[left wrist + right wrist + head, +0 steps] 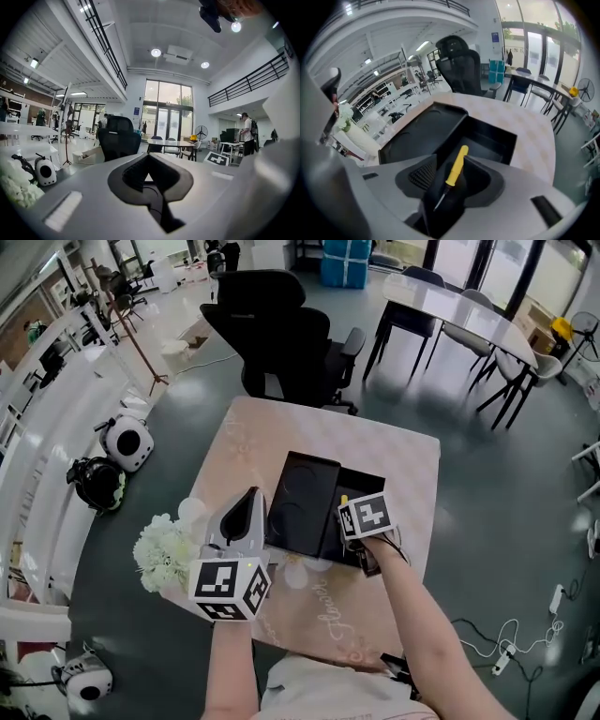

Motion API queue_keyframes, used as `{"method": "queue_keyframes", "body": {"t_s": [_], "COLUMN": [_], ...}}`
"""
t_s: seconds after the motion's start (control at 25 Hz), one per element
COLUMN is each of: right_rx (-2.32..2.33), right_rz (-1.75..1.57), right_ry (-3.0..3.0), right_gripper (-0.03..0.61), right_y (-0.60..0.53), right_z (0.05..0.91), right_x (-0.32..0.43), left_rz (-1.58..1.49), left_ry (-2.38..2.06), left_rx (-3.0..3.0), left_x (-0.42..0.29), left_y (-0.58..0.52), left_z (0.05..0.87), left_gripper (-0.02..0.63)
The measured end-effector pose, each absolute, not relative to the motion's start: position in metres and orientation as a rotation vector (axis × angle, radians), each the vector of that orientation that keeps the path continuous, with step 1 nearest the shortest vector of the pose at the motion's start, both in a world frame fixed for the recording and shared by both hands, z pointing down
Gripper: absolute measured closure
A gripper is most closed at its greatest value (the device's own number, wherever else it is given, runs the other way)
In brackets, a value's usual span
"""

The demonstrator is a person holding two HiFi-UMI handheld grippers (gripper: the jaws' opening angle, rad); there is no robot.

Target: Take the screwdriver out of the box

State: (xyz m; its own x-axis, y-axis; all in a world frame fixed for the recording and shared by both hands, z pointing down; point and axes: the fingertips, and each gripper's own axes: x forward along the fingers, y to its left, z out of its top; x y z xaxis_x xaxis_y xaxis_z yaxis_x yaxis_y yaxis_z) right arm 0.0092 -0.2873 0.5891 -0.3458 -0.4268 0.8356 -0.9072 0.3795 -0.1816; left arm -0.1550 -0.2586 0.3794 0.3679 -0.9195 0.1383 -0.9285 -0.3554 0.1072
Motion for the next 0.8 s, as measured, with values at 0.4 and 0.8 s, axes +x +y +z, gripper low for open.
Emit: {"method": "queue_keyframes", "body": {"t_s": [0.4, 0.8], "right_rx": [1.100, 1.080], "right_rz": [0.989, 1.019], "right_ry": [-1.557, -1.458], "right_gripper": [0.423, 0.487], "right_y": [-0.298, -0.298], "right_z": [0.658, 0.668], "right_x": [0.020, 0.029], "left_rz": [0.098, 0.096], "left_ry": [-1.632, -1.650], "left_rx": [2.462, 2.442], "left_x": [-0.157, -0.162], "left_y": [-0.275, -0.275], "left_z": [0.389, 0.392], "left_gripper": [0.603, 0.603]}}
